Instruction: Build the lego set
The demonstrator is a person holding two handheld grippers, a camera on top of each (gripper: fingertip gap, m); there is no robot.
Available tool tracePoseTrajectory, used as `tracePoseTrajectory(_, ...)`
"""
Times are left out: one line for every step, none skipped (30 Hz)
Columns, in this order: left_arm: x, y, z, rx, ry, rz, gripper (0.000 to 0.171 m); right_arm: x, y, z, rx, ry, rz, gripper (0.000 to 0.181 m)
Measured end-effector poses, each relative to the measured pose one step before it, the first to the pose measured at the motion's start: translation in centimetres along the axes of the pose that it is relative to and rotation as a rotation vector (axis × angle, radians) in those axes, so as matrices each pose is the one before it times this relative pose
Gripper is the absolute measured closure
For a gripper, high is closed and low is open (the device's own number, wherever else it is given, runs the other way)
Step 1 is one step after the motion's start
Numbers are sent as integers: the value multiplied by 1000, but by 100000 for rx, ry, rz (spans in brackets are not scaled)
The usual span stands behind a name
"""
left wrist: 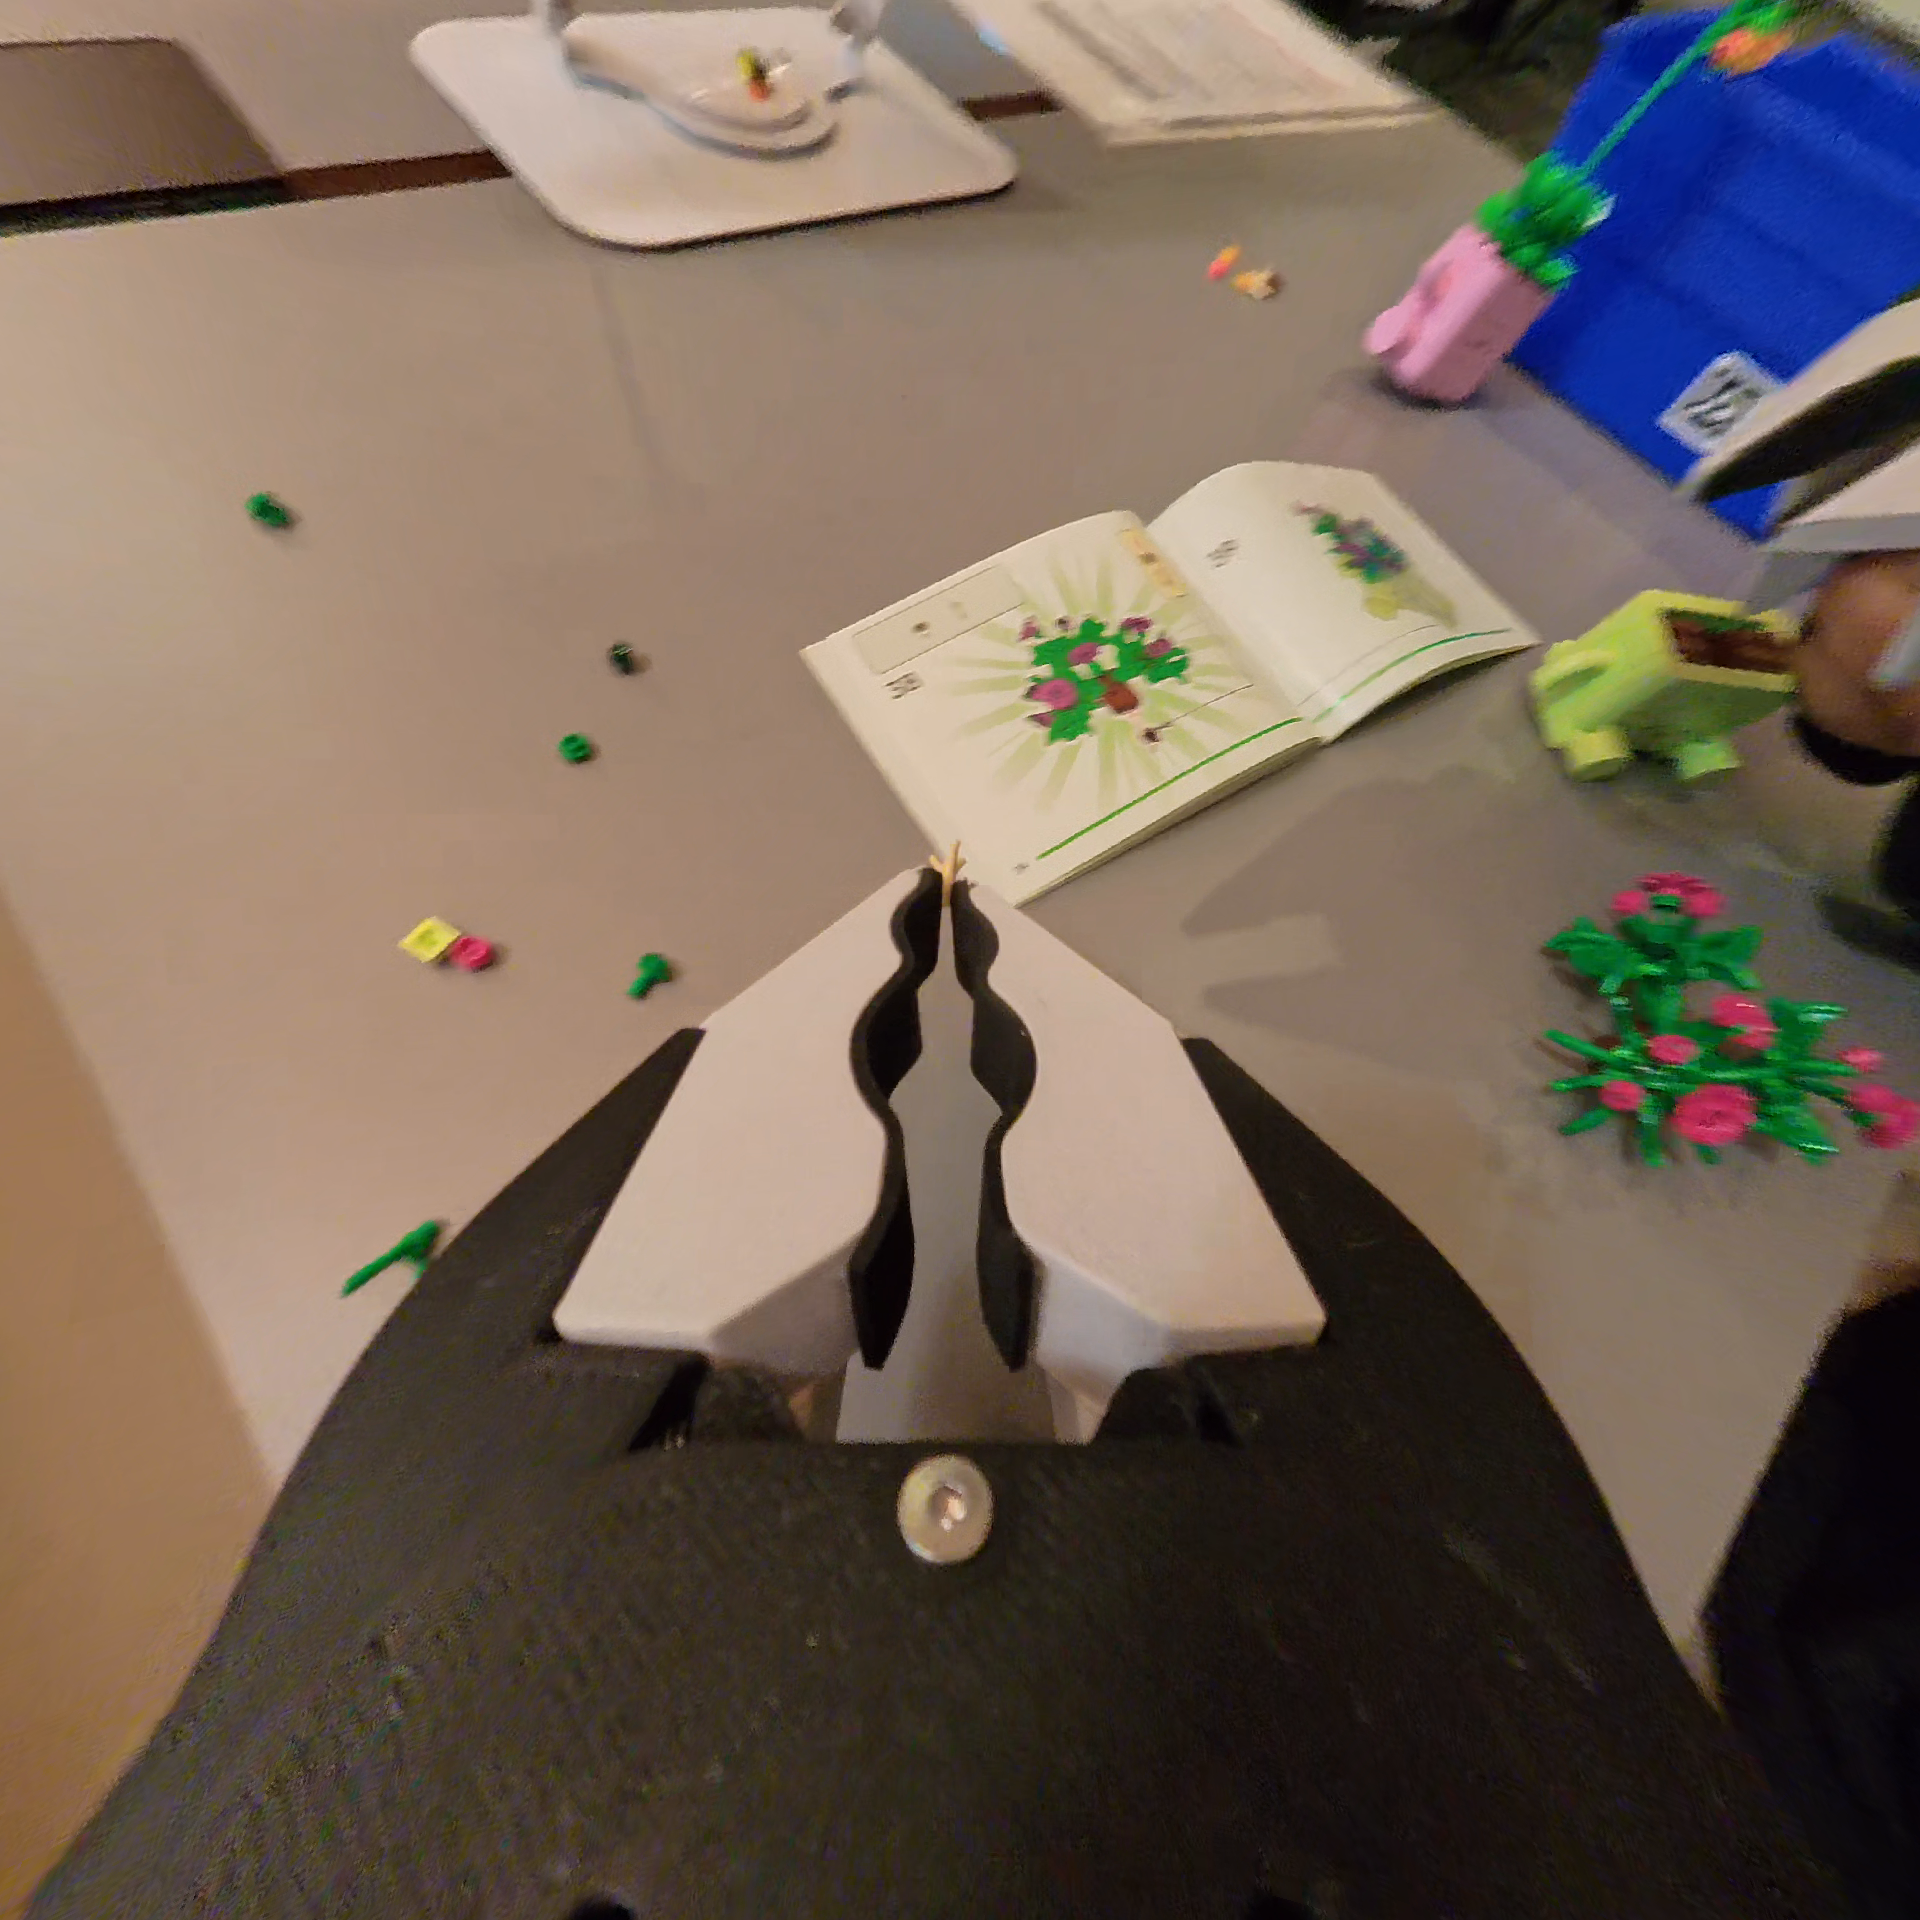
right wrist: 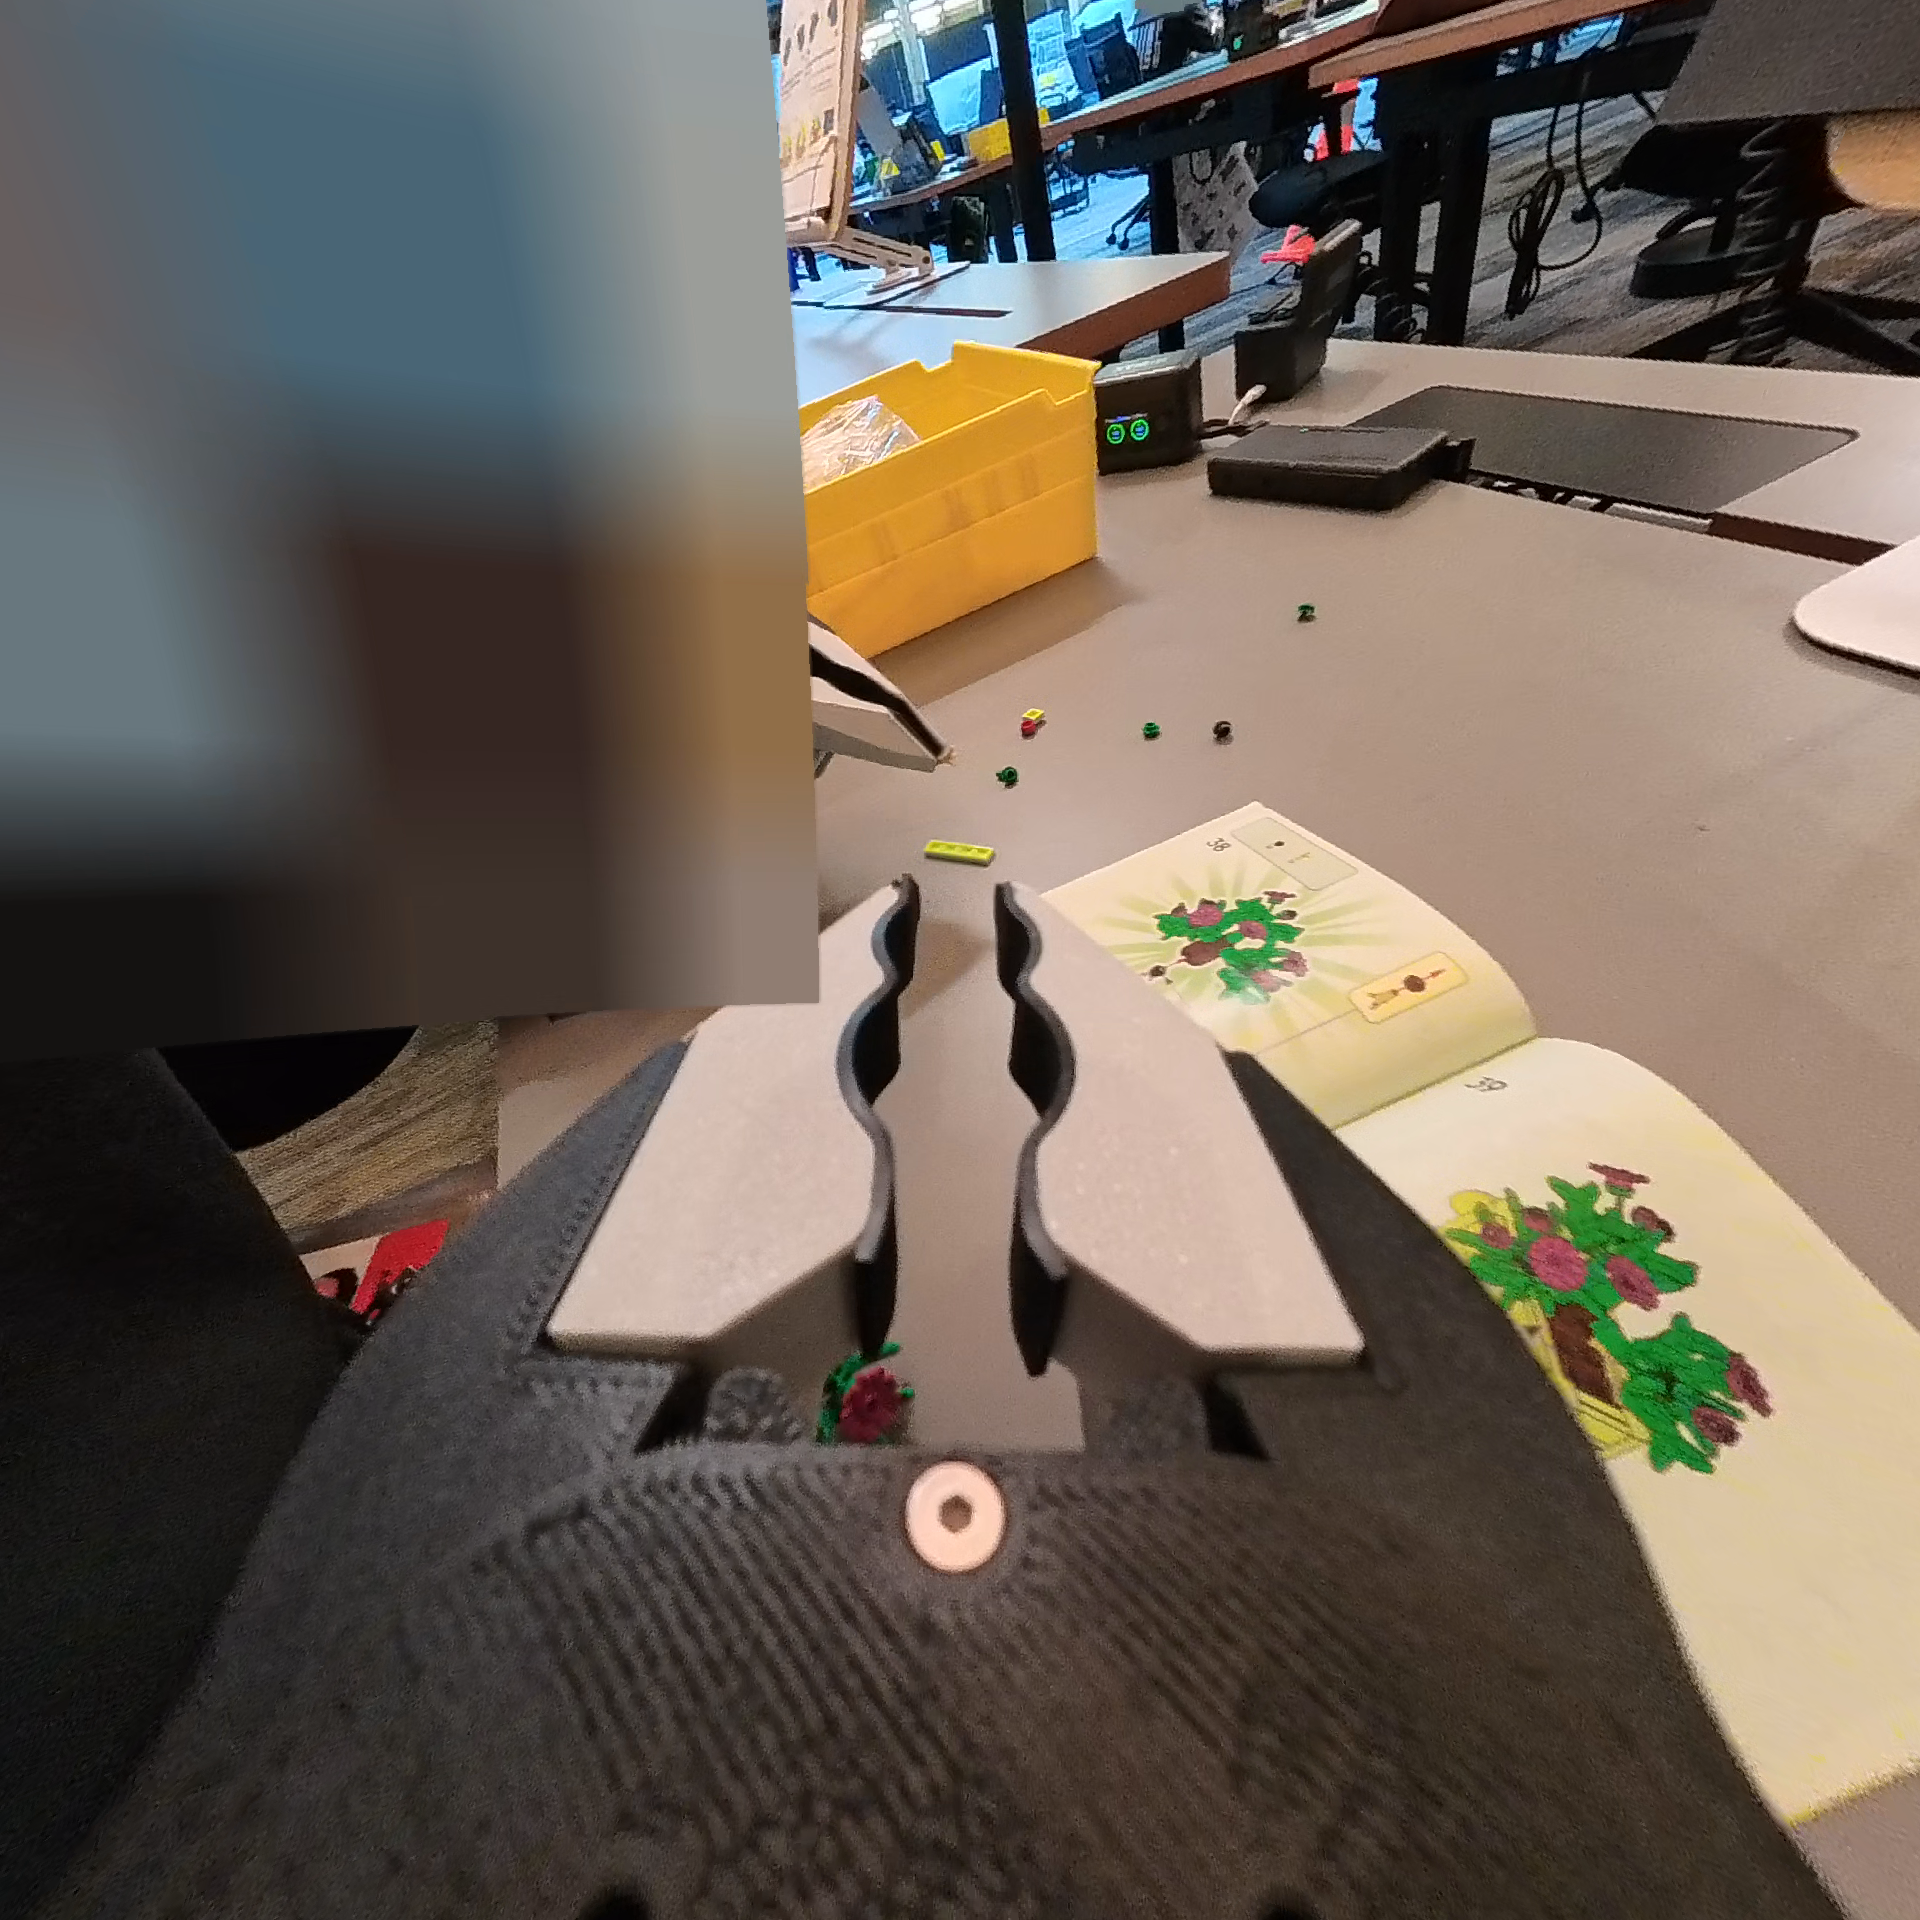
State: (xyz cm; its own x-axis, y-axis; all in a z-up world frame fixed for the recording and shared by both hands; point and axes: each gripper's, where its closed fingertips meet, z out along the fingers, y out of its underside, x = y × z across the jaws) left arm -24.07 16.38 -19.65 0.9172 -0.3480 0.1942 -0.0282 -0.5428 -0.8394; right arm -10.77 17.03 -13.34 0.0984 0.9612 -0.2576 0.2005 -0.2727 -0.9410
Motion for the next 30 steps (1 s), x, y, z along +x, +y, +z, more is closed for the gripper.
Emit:
tracePoseTrajectory(974,-335,-53,2333,4737,253,171,-198,33,120,-46,-825,471,168)
tracePoseTrajectory(1171,-382,-17,2628,5907,171,171,-252,57,160,94,-1249,570,168)
tracePoseTrajectory(925,-338,28,2351,4364,-714,171,-325,75,211,186,-1542,590,167)
tracePoseTrajectory(991,-330,62,2344,4714,-64,171,-343,66,275,328,-2065,329,167)
tracePoseTrajectory(1118,-351,41,2466,5211,1553,171,-463,52,237,439,-2394,-29,167)
tracePoseTrajectory(855,-269,83,1828,2840,3023,171,-424,49,235,184,-1807,-98,167)
tracePoseTrajectory(644,-118,147,563,753,4557,171,-331,76,273,-152,-1133,-76,166)
tracePoseTrajectory(750,-15,200,-606,931,5850,171,-318,64,259,-200,-778,-37,166)
tracePoseTrajectory(827,-4,220,-1002,998,6332,171,-246,44,207,-183,-573,133,166)
tracePoseTrajectory(852,-140,222,-272,701,6251,171,-183,47,197,-182,-463,375,167)
tracePoseTrajectory(872,-230,193,156,851,5728,171,-196,53,178,-175,-654,500,167)
tracePoseTrajectory(728,-231,175,37,357,4636,171,-253,101,163,-329,-963,533,166)
tracePoseTrajectory(502,-224,148,84,-393,3493,171,-279,174,187,-772,-958,473,166)
tracePoseTrajectory(469,-259,91,498,28,2624,171,-95,173,9,-1283,-670,303,165)
tracePoseTrajectory(386,-245,63,633,198,1801,171,-137,216,66,-1258,-601,15,163)
tracePoseTrajectory(271,-187,39,456,66,1055,171,-219,201,153,-1046,-638,-173,162)
tracePoseTrajectory(262,-147,5,391,623,597,171,-203,109,104,-721,-660,-177,161)
tracePoseTrajectory(219,-179,-33,784,488,589,171,-206,28,70,-153,-728,35,161)
tracePoseTrajectory(71,-151,-60,682,-82,460,171,-184,-14,25,252,-857,421,162)
tracePoseTrajectory(78,-115,-76,448,132,396,171,-133,-45,12,272,-958,711,164)
tracePoseTrajectory(72,-79,-65,282,440,-5,171,-110,-25,8,236,-1080,805,165)
tracePoseTrajectory(12,-70,-59,340,212,-385,171,-87,-12,6,217,-1079,855,166)
tracePoseTrajectory(46,-44,-38,599,475,-432,171,-54,20,39,257,-837,833,166)
tracePoseTrajectory(44,0,-16,369,584,-473,171,-20,32,62,242,-555,747,166)
tracePoseTrajectory(-153,192,27,-785,-513,-252,171,118,100,91,-286,72,527,166)
tracePoseTrajectory(-419,430,5,-2326,-1754,-116,171,325,124,42,-811,1371,22,167)
tracePoseTrajectory(-590,562,-112,-3013,-2725,413,171,358,72,-113,-907,2244,-740,167)
tracePoseTrajectory(-741,507,-327,-2404,-3423,666,171,419,12,-201,-711,2641,-1217,167)
tracePoseTrajectory(-952,429,-552,-1441,-4316,-274,171,433,-21,-253,-422,2668,-1269,167)
tracePoseTrajectory(-986,335,-726,-213,-3721,-1997,171,362,-91,-260,-29,2111,-1121,167)
